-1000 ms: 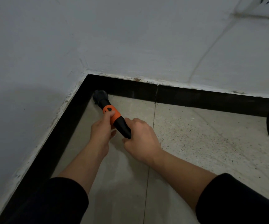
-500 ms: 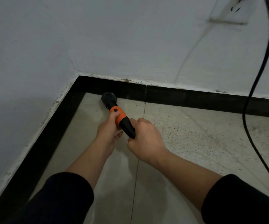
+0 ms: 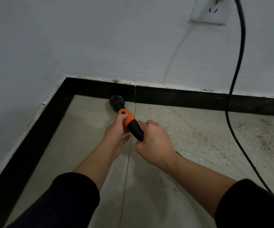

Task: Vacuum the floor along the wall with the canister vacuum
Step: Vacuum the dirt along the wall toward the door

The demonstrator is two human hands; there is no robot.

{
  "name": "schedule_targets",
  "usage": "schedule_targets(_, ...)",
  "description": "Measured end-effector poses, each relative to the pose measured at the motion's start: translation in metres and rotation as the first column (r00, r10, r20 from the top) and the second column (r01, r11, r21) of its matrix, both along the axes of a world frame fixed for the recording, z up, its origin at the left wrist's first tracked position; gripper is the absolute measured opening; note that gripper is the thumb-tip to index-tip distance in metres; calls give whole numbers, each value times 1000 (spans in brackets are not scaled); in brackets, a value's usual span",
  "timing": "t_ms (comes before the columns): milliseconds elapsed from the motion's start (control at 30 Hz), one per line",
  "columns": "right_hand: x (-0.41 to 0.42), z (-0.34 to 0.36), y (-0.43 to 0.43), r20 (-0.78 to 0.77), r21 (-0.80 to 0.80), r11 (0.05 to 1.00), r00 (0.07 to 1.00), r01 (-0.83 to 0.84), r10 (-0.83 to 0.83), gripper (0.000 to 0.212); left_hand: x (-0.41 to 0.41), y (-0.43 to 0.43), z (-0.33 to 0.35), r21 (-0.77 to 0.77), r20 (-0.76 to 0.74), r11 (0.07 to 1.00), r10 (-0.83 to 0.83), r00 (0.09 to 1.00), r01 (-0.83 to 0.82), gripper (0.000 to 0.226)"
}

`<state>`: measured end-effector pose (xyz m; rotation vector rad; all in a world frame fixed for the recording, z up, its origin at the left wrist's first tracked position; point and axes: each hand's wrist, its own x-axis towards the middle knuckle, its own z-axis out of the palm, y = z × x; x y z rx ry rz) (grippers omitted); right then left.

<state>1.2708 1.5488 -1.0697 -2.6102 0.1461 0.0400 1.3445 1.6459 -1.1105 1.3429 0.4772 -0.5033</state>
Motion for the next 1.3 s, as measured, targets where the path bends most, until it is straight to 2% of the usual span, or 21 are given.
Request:
schedule_targets(267,-14,5,-14,-21,-38,999,999,34,-34,19,-11,-14,4,9,-6,996,-83,997,83,38)
schedule_targets(433,-19,7,-14,-22,-72,997,999,25,-27,14,-17,-13,6,43,2,996,-81,997,81,41)
schedule_targets(900,4,-1,38,-15,58,992,994,-109,110,15,-7,54,8,127,-17,979,161,987,-158,39)
schedule_targets(1300,16,-10,67,8,91,978,982,-189,189,17,-6,96,6,126,6,968,217,976,-216,40)
